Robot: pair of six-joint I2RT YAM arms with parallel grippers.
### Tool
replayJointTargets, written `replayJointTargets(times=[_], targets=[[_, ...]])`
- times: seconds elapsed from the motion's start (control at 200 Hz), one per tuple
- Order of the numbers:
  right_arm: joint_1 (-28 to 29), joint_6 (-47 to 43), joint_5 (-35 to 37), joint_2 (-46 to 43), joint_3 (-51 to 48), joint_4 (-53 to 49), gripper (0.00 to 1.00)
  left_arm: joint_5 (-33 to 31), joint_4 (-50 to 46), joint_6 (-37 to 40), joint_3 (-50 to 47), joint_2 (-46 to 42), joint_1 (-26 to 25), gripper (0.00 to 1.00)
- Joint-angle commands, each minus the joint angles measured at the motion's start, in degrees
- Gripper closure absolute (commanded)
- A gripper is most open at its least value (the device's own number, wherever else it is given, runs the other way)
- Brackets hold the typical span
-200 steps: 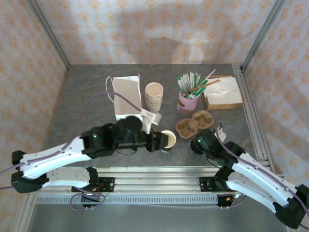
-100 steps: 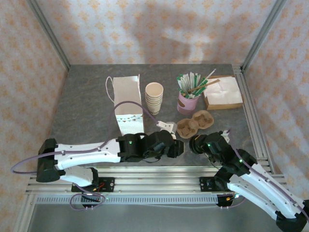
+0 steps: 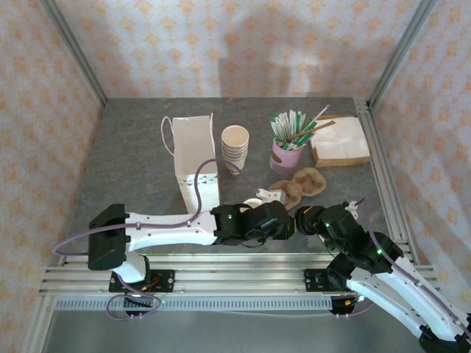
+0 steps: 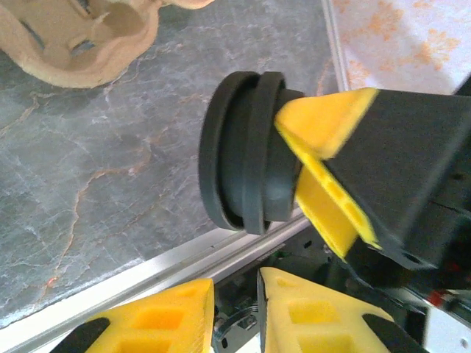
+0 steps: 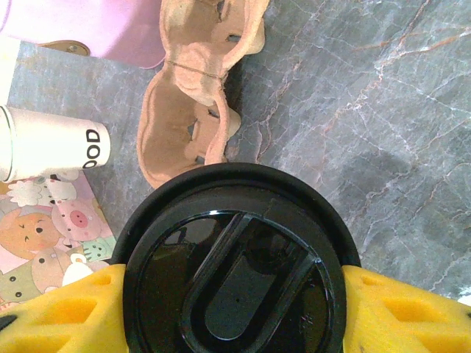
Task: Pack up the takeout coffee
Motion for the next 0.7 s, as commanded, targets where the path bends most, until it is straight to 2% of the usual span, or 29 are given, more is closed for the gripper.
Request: replayJointTargets(times=[0.0, 0.36, 0.696], targets=[[-0.14, 0.69, 2.14, -0.78, 1.88, -1.99, 0.38, -0.33, 1.14, -2.22, 2.27, 1.99, 1.13, 0.76], [-0.14, 2.19, 1.68, -1.22, 0.63, -1.20, 0.39, 4.87, 7.60, -5.04, 3.36, 8.20, 3.98, 0.73], [-0.14, 3.39, 1.99, -1.47, -0.53, -0.78, 0.39, 4.79, 7.78, -5.32, 3.47, 10.54, 4.99, 0.72]])
